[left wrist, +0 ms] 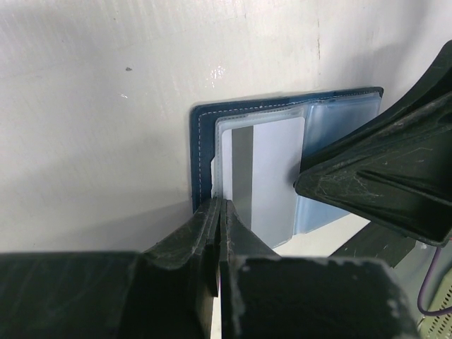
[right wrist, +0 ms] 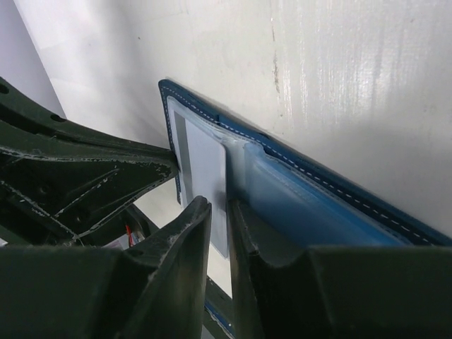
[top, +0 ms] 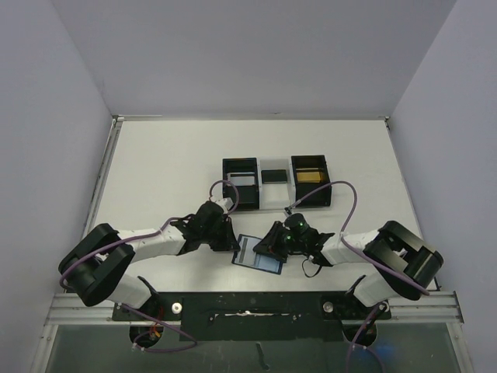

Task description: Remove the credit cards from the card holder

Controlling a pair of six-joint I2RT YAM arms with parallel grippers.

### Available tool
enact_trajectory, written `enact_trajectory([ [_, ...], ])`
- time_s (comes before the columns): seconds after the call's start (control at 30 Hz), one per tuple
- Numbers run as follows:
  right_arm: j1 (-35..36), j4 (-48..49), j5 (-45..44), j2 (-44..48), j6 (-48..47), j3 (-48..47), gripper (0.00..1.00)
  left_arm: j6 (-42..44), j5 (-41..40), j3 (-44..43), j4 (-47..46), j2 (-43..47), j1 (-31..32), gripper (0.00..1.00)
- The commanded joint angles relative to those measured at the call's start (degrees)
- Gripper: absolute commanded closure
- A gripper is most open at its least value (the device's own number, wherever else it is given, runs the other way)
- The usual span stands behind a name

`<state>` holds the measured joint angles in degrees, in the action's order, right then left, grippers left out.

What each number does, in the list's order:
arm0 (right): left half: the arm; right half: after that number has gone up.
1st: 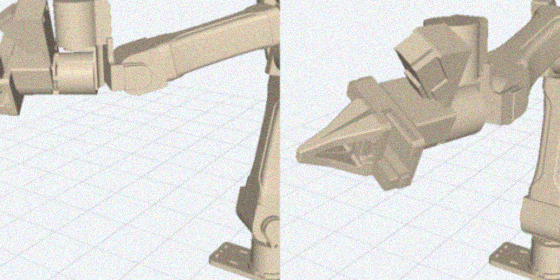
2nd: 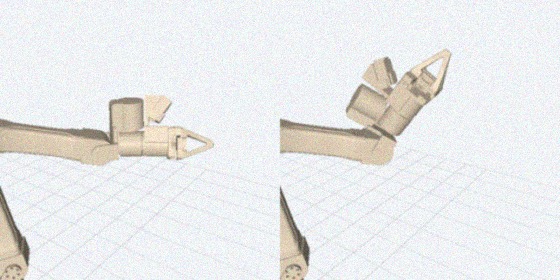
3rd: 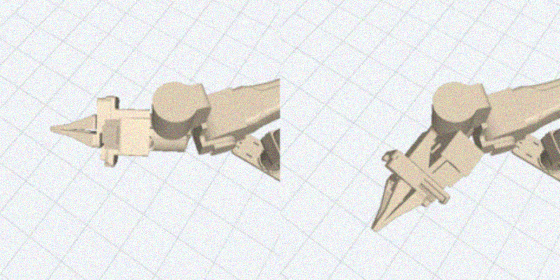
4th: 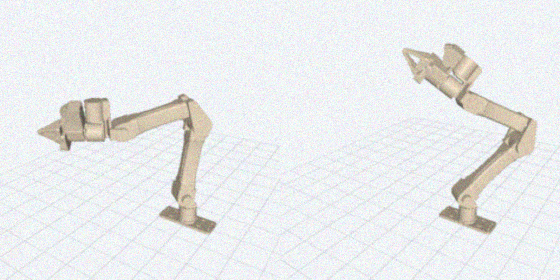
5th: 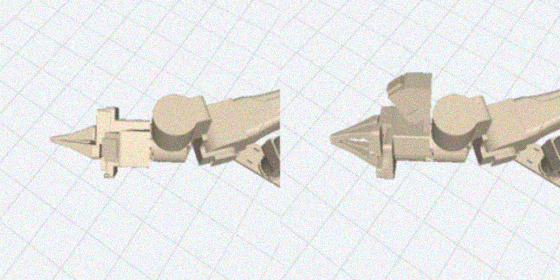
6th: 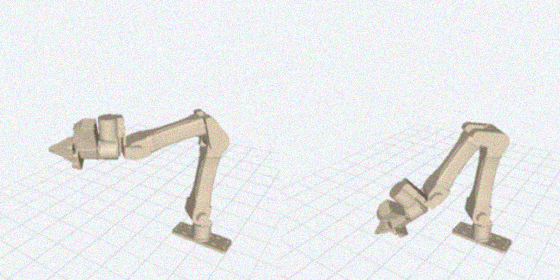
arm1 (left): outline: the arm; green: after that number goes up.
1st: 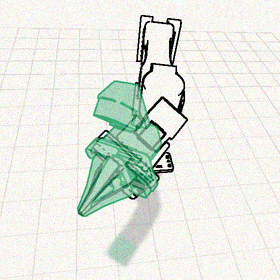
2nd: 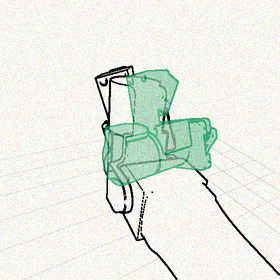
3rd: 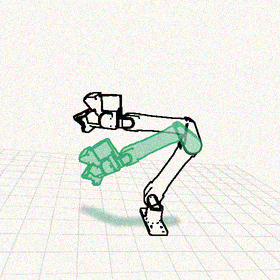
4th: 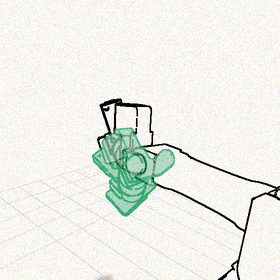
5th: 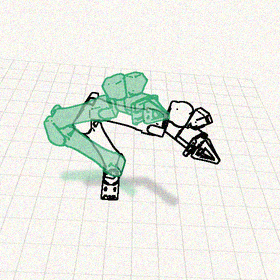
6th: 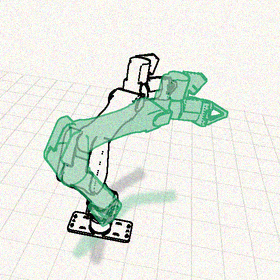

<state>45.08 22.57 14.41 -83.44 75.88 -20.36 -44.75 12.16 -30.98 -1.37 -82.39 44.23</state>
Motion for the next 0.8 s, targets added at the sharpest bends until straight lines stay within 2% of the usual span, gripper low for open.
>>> enact_trajectory([
  [0.0, 1.0, 0.3, -2.0, -1.4, -0.6, -2.0, 0.83, 0.4, -0.1, 0.5, -0.3, 1.3, 0.2, 1.0],
  [0.17, 1.1, 6.1, 0.3, -2.8, -0.2, -1.7, 0.89, 0.0, 0.9, 0.9, -1.5, 1.0, 0.2, 1.0],
  [0.3, 0.7, 6.7, 0.9, -2.0, -0.5, -1.4, 1.0, 0.0, 0.3, 1.1, -1.1, 1.2, 0.2, 1.0],
  [0.43, -1.9, 8.0, 6.3, 0.4, -3.6, 0.4, 1.0, -1.5, -2.1, 2.0, -0.5, 1.6, 0.1, 1.0],
  [0.7, -8.1, -1.3, 15.3, 6.5, -14.0, 1.7, 1.0, -3.0, -4.3, 2.9, -0.1, 1.6, 0.1, 1.0],
  [0.77, -9.1, -4.3, 15.2, 7.5, -14.7, 1.8, 1.0, -3.1, -4.6, 3.1, 0.0, 1.7, 0.1, 1.0],
])
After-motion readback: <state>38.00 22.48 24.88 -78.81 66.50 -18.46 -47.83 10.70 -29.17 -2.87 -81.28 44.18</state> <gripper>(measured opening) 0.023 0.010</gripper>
